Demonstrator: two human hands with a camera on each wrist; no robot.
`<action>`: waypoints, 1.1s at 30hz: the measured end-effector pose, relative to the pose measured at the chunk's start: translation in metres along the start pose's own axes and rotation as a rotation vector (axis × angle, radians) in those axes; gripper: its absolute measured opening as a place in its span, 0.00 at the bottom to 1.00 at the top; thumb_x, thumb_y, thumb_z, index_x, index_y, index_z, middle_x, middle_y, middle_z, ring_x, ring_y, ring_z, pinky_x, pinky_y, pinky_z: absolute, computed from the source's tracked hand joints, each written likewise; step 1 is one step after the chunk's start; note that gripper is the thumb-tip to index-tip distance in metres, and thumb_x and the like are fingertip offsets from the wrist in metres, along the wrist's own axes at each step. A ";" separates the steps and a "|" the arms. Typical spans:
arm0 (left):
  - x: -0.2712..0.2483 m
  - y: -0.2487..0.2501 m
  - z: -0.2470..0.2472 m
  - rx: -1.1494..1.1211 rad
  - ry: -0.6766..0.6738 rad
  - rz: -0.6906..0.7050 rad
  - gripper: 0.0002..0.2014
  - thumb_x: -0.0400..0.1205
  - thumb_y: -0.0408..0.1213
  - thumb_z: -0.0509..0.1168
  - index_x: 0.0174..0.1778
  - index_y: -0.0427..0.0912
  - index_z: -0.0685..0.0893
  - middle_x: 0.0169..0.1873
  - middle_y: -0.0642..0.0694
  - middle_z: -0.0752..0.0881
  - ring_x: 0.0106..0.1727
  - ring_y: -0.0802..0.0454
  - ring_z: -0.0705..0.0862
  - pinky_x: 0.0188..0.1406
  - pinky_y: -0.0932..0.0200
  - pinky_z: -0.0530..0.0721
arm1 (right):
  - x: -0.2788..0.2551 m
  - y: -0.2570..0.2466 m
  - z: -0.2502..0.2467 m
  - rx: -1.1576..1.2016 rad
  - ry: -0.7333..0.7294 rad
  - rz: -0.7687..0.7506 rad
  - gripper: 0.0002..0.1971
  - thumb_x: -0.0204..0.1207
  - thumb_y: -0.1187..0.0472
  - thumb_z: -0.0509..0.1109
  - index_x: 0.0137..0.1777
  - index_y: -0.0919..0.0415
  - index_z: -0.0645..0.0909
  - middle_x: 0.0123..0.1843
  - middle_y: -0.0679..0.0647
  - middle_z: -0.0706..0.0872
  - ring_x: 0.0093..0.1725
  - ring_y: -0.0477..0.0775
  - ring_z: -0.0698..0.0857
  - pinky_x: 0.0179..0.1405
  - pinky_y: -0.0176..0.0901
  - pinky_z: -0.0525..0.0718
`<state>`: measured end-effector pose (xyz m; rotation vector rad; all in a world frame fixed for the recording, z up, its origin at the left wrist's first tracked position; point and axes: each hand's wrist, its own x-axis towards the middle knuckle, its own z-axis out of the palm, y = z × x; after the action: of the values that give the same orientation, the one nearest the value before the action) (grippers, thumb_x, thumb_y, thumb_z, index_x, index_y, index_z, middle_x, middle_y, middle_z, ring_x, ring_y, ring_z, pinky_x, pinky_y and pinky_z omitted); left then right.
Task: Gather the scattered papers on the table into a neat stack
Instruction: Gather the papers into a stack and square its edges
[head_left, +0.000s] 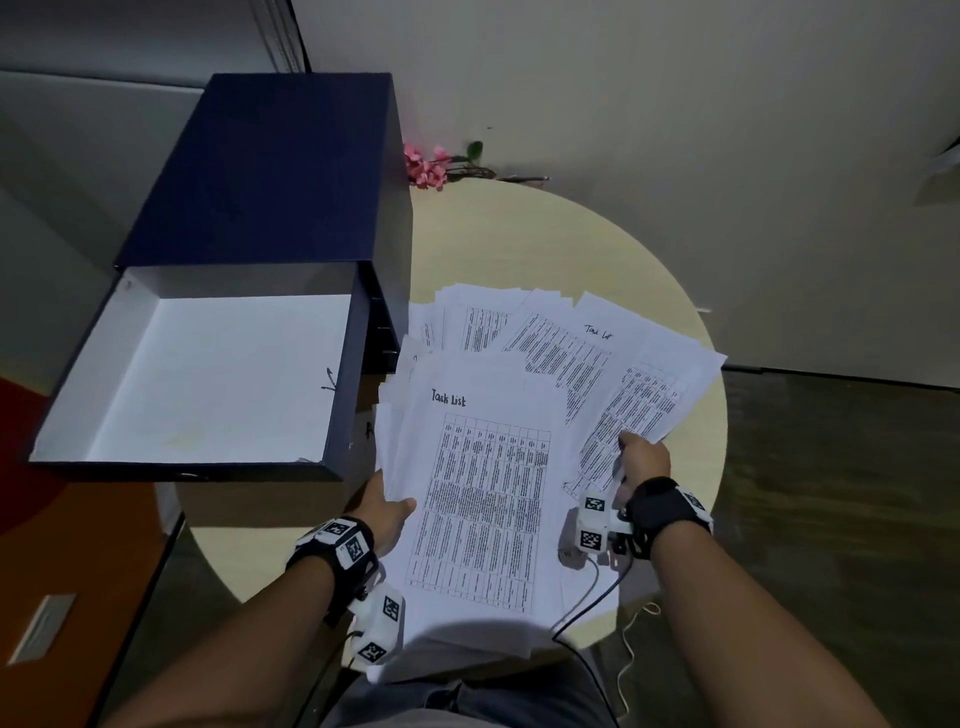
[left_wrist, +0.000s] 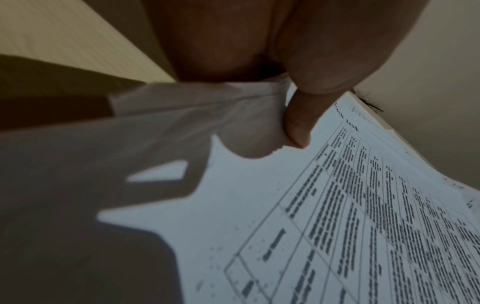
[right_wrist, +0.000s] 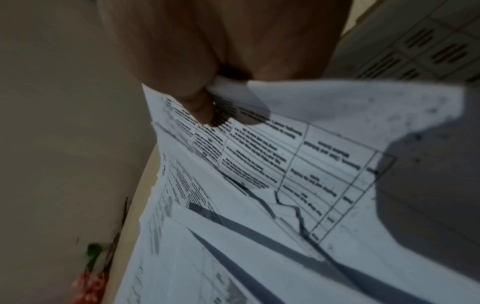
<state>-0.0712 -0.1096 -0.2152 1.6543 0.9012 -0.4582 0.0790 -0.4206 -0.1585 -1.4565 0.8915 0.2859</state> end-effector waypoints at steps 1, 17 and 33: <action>0.003 -0.002 -0.001 -0.006 -0.009 0.000 0.27 0.81 0.33 0.67 0.76 0.43 0.69 0.65 0.43 0.82 0.66 0.41 0.80 0.70 0.44 0.75 | -0.001 0.000 0.002 -0.007 -0.012 0.002 0.41 0.82 0.58 0.70 0.87 0.69 0.50 0.48 0.66 0.83 0.42 0.65 0.83 0.38 0.53 0.82; 0.001 -0.001 -0.006 -0.003 -0.038 0.020 0.29 0.82 0.33 0.67 0.79 0.44 0.65 0.70 0.43 0.79 0.66 0.43 0.77 0.73 0.44 0.73 | -0.016 -0.041 -0.002 -0.195 0.035 -0.271 0.32 0.72 0.61 0.78 0.75 0.62 0.70 0.34 0.60 0.88 0.29 0.58 0.87 0.27 0.50 0.87; 0.005 0.001 -0.006 0.045 -0.040 -0.058 0.37 0.81 0.40 0.68 0.83 0.48 0.57 0.75 0.43 0.75 0.72 0.39 0.76 0.74 0.42 0.73 | -0.038 -0.024 -0.028 -0.396 0.251 -0.248 0.25 0.76 0.63 0.77 0.73 0.63 0.77 0.62 0.58 0.86 0.60 0.69 0.86 0.58 0.58 0.86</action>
<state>-0.0687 -0.1026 -0.2163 1.6572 0.9174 -0.5529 0.0602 -0.4374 -0.1125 -1.9847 0.8725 0.0963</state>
